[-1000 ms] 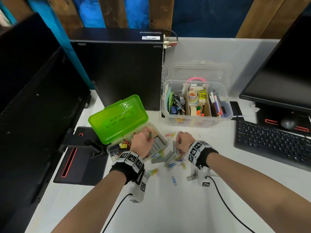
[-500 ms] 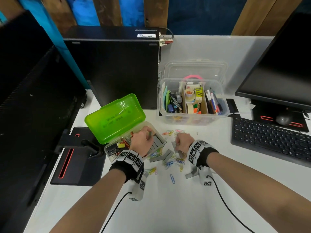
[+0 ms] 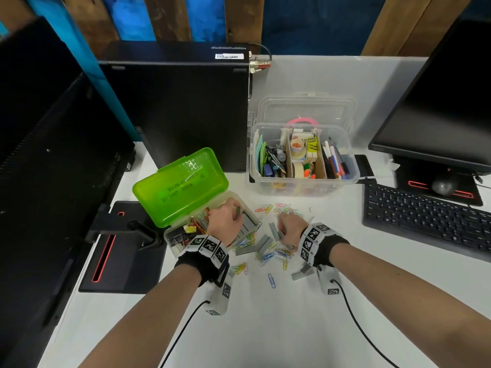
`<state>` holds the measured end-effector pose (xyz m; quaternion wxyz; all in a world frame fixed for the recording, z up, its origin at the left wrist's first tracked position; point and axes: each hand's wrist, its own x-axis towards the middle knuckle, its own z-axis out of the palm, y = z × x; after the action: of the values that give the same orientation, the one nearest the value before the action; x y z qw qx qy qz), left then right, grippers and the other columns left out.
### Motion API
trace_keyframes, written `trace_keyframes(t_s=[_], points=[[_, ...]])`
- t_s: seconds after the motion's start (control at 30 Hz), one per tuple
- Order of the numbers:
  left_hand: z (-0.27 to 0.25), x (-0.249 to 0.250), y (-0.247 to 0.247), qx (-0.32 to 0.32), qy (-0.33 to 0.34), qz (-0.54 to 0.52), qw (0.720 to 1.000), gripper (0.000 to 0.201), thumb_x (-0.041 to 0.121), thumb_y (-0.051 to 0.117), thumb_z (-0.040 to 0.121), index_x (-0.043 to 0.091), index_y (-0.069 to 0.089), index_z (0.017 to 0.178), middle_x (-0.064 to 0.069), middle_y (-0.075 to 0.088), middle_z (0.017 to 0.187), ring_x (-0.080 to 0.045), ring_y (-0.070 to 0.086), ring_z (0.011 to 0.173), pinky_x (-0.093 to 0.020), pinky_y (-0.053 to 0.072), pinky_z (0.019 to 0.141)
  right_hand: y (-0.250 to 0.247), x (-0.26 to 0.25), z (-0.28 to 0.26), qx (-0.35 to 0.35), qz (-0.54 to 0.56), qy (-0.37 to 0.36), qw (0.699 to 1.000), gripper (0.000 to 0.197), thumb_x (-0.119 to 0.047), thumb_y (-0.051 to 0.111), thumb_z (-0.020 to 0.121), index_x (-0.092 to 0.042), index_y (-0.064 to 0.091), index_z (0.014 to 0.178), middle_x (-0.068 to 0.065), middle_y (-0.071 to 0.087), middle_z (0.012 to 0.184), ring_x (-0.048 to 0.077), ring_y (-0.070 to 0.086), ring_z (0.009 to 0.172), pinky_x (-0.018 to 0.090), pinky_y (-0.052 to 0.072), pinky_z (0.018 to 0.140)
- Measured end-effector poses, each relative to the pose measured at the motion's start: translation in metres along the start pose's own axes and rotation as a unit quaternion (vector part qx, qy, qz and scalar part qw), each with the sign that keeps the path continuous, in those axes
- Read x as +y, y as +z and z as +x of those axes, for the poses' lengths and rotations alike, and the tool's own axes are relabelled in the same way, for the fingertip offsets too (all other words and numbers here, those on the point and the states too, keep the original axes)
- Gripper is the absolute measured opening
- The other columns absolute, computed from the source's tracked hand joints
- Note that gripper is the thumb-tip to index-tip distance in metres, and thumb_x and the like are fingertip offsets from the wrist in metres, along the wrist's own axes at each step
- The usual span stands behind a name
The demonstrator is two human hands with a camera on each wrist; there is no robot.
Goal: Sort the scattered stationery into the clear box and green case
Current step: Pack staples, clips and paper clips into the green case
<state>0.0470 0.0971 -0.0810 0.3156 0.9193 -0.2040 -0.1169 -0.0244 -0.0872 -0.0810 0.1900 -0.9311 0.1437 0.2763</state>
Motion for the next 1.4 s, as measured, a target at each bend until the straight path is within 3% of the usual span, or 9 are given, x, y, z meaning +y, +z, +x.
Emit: trace_keyframes(t_s=[0.13,0.33,0.47,0.6,0.73,0.93,1.13,1.27,1.4], points=[[0.001,0.0,0.004,0.002,-0.025,-0.015,1.0,0.022,0.016,0.06,0.085,0.017,0.058,0.107,0.002,0.061,0.067,-0.027,0.063,0.08,-0.038,0.051,0.078,0.003,0.004,-0.001,0.024,0.021,-0.011,0.999,0.025,0.001,0.056,0.078,-0.019,0.045,0.088,0.001,0.056,0.088,0.024,0.057,0.089,0.03,0.047,0.074],[0.002,0.003,0.005,0.02,-0.106,-0.087,0.99,0.019,0.017,0.064,0.084,0.016,0.061,0.103,-0.001,0.067,0.075,-0.025,0.063,0.092,-0.034,0.05,0.085,-0.004,0.009,-0.005,0.034,0.045,-0.019,0.998,0.028,0.003,0.057,0.077,-0.024,0.051,0.08,-0.003,0.058,0.092,0.02,0.056,0.093,0.023,0.044,0.077],[0.006,0.01,0.006,0.019,-0.147,-0.146,0.978,0.014,0.017,0.069,0.081,0.019,0.056,0.087,0.0,0.07,0.073,-0.02,0.069,0.081,-0.032,0.052,0.084,-0.008,0.011,-0.007,0.059,0.074,-0.002,0.995,0.032,-0.002,0.057,0.078,-0.03,0.046,0.067,-0.012,0.053,0.078,0.015,0.054,0.082,0.018,0.036,0.069],[0.015,0.012,0.011,0.016,-0.168,-0.15,0.974,0.019,0.016,0.069,0.077,0.024,0.052,0.076,-0.002,0.071,0.071,-0.022,0.07,0.075,-0.036,0.057,0.076,-0.014,0.011,-0.008,0.074,0.09,0.012,0.993,0.025,-0.001,0.058,0.079,-0.026,0.053,0.074,-0.014,0.05,0.075,0.014,0.051,0.082,0.017,0.034,0.069],[0.02,0.016,0.016,0.017,-0.162,-0.07,0.984,0.013,0.02,0.067,0.079,0.024,0.055,0.078,-0.003,0.072,0.087,-0.019,0.067,0.086,-0.033,0.054,0.077,-0.02,0.01,-0.008,0.068,0.104,0.02,0.992,0.02,-0.006,0.064,0.078,-0.025,0.057,0.079,-0.007,0.055,0.086,0.015,0.053,0.084,0.019,0.037,0.07],[0.026,0.021,0.019,0.014,-0.165,-0.025,0.986,0.008,0.024,0.066,0.08,0.024,0.058,0.084,0.0,0.069,0.09,-0.02,0.065,0.089,-0.029,0.053,0.072,-0.027,0.007,-0.004,0.065,0.176,0.028,0.982,0.018,-0.007,0.071,0.071,-0.021,0.061,0.075,-0.007,0.057,0.079,0.013,0.054,0.076,0.017,0.035,0.053],[0.029,0.022,0.014,-0.013,-0.171,-0.007,0.985,0.007,0.027,0.067,0.081,0.023,0.063,0.077,0.0,0.07,0.093,-0.022,0.063,0.095,-0.035,0.054,0.081,-0.036,-0.001,0.003,0.058,0.205,0.023,0.977,0.019,-0.004,0.071,0.07,-0.018,0.059,0.072,0.005,0.065,0.071,0.016,0.059,0.058,0.025,0.05,0.057],[0.03,0.02,0.01,-0.034,-0.16,0.015,0.986,0.016,0.025,0.064,0.084,0.027,0.057,0.07,0.002,0.069,0.095,-0.022,0.063,0.097,-0.039,0.052,0.086,-0.037,-0.003,0.006,0.047,0.221,0.014,0.974,0.019,-0.003,0.071,0.072,-0.017,0.058,0.074,0.012,0.067,0.073,0.022,0.063,0.06,0.041,0.058,0.069],[0.028,0.017,0.007,-0.057,-0.133,0.055,0.988,0.007,0.027,0.061,0.089,0.023,0.066,0.086,0.001,0.069,0.103,-0.021,0.062,0.101,-0.037,0.052,0.088,-0.036,-0.003,0.006,0.052,0.222,0.005,0.974,0.02,-0.004,0.071,0.073,-0.018,0.057,0.074,0.011,0.066,0.073,0.02,0.062,0.061,0.038,0.056,0.067]])
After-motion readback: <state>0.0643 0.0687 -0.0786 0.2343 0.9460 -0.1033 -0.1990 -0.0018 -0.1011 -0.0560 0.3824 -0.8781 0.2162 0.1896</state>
